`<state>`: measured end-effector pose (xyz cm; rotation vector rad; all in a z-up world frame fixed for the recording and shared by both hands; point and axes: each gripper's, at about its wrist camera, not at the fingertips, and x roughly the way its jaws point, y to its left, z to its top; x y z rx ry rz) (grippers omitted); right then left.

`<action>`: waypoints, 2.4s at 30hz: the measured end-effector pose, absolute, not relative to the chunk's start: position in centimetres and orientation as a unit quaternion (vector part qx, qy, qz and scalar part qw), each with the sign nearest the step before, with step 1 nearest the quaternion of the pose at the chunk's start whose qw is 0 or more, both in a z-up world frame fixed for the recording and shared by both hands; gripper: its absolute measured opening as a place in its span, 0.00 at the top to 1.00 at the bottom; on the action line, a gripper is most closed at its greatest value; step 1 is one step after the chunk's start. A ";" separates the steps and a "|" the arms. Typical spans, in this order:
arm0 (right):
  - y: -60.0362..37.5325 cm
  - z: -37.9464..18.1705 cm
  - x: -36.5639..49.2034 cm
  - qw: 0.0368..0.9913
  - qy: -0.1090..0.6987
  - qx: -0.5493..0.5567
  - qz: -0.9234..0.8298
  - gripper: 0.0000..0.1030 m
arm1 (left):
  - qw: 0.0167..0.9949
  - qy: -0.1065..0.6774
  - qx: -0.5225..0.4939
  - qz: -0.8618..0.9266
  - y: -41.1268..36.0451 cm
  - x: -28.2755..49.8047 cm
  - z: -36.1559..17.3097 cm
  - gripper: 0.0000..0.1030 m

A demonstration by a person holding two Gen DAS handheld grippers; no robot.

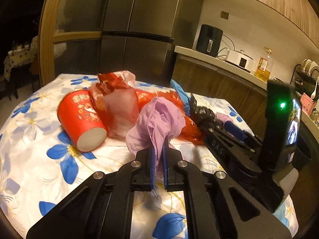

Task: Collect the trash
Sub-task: 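Grasp the purple glove with the left tool while the right tool grasps the black bag, then carry the purple glove and black bag in both tools over the black bin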

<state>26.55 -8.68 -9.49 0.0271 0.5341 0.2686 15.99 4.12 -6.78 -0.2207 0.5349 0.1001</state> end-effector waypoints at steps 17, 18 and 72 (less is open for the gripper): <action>-10.6 -5.5 21.3 0.966 0.189 0.030 0.175 0.97 | 0.962 0.243 -0.104 0.064 4.0 14.4 -5.1 0.94; -11.1 -5.1 20.8 0.966 0.185 0.035 0.176 0.97 | 0.962 0.242 -0.104 0.064 3.8 14.3 -5.0 0.94; -38.7 -0.4 13.3 0.989 0.091 0.102 -0.061 0.97 | 0.966 0.193 0.012 -0.173 -24.6 18.8 0.9 0.95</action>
